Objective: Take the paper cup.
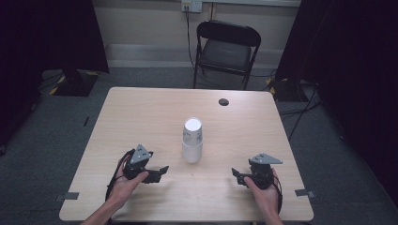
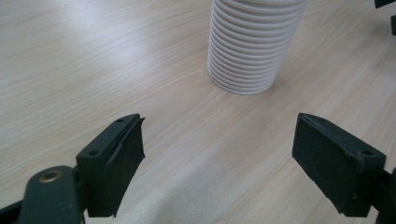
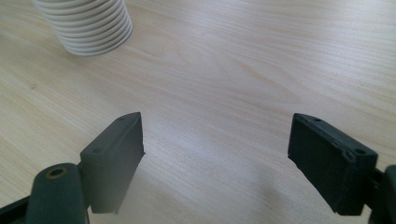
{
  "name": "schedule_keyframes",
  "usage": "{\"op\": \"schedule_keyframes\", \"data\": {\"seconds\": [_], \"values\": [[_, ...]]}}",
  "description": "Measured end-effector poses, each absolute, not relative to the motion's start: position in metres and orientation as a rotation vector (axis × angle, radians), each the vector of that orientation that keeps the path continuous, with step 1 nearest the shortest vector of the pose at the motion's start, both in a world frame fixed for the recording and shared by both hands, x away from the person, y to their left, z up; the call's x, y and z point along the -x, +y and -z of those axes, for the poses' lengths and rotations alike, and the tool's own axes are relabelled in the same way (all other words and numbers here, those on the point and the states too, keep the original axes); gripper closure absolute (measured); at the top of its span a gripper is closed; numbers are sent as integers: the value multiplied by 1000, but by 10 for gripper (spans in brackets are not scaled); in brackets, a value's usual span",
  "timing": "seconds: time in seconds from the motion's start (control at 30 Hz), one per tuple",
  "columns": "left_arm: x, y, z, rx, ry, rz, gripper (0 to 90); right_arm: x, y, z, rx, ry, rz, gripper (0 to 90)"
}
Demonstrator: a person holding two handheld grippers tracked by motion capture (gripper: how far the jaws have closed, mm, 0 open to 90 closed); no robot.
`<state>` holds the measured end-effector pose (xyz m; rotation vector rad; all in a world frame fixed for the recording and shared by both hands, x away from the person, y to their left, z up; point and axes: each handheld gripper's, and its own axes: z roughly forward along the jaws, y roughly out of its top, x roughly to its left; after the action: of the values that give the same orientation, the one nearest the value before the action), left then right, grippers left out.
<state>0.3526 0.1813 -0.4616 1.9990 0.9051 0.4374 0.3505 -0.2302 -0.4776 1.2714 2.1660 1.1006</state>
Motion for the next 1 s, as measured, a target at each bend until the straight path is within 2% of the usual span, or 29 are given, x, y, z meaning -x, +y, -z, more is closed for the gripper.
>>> {"op": "schedule_keyframes", "data": {"seconds": [0.17,0.3,0.43,0.53,0.7,0.9,1.0], "values": [[-354,179,460,-1971,937,-462,166,-348,-230,476,-1280,2153,-1149,183],[-355,178,460,-1969,960,-444,202,-346,-229,471,-1273,2133,-1181,199],[-353,175,459,-1963,924,-454,212,-344,-226,471,-1246,2155,-1188,209],[-352,168,456,-1929,868,-428,275,-343,-224,471,-1237,2191,-1192,249],[-350,165,454,-1954,831,-406,277,-341,-222,471,-1258,2199,-1204,251],[-344,160,444,-1915,823,-491,259,-340,-219,467,-1239,2194,-1203,230],[-345,158,434,-1874,823,-515,293,-338,-215,466,-1220,2217,-1210,232]]}}
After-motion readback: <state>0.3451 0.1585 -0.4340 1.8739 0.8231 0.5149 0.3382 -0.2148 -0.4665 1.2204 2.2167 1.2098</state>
